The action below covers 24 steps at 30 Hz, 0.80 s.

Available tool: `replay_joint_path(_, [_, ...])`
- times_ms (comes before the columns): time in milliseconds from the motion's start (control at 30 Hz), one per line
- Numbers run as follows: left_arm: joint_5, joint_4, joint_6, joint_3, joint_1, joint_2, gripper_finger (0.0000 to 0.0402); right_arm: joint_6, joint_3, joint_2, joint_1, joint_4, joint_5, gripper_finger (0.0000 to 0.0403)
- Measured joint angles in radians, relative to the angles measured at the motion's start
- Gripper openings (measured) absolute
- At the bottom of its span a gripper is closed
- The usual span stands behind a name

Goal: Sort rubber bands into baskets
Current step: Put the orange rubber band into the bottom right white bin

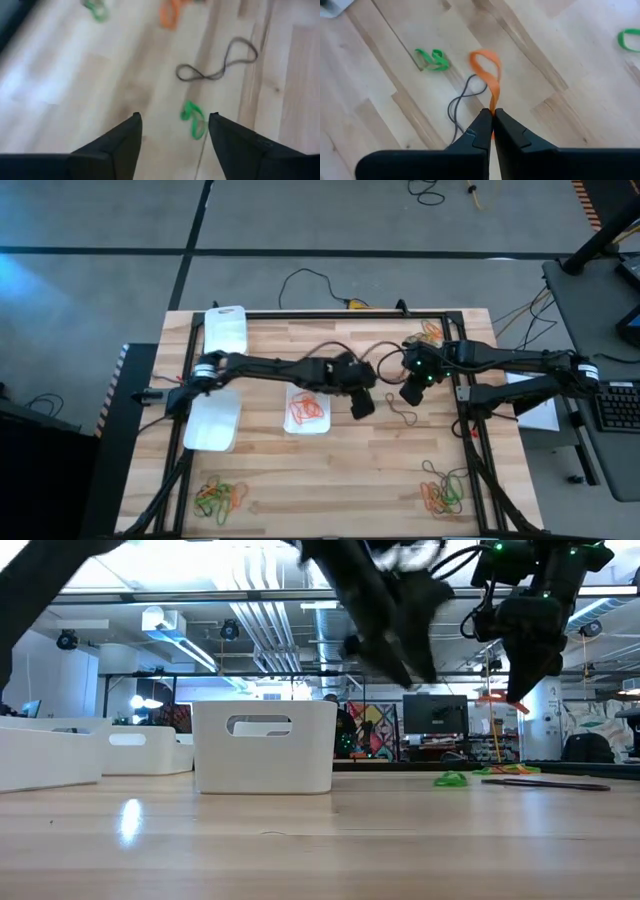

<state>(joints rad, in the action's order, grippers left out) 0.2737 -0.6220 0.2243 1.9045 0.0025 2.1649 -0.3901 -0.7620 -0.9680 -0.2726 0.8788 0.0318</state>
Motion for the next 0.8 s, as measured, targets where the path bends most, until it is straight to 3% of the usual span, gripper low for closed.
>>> replay_joint_path(167, [0.059,0.078,-0.006,-0.195,0.002,-0.199,0.0217,-0.031,0.0,-0.001,0.002,-0.076,0.031,0.0009])
replay_joint_path(400, [0.054,0.225,0.027,-0.584,0.001,-0.528,0.0209,-0.12,0.0,-0.045,0.005,-0.431,0.109,0.0009])
replay_joint_path(600, [0.045,0.226,0.13,-0.857,-0.03,-0.796,0.0208,-0.196,-0.003,-0.211,0.045,-0.69,0.169,0.0009])
replay_joint_path(800, [0.048,0.225,0.247,-1.036,-0.034,-1.006,0.0208,-0.165,-0.174,-0.453,0.113,-0.68,0.178,0.0009])
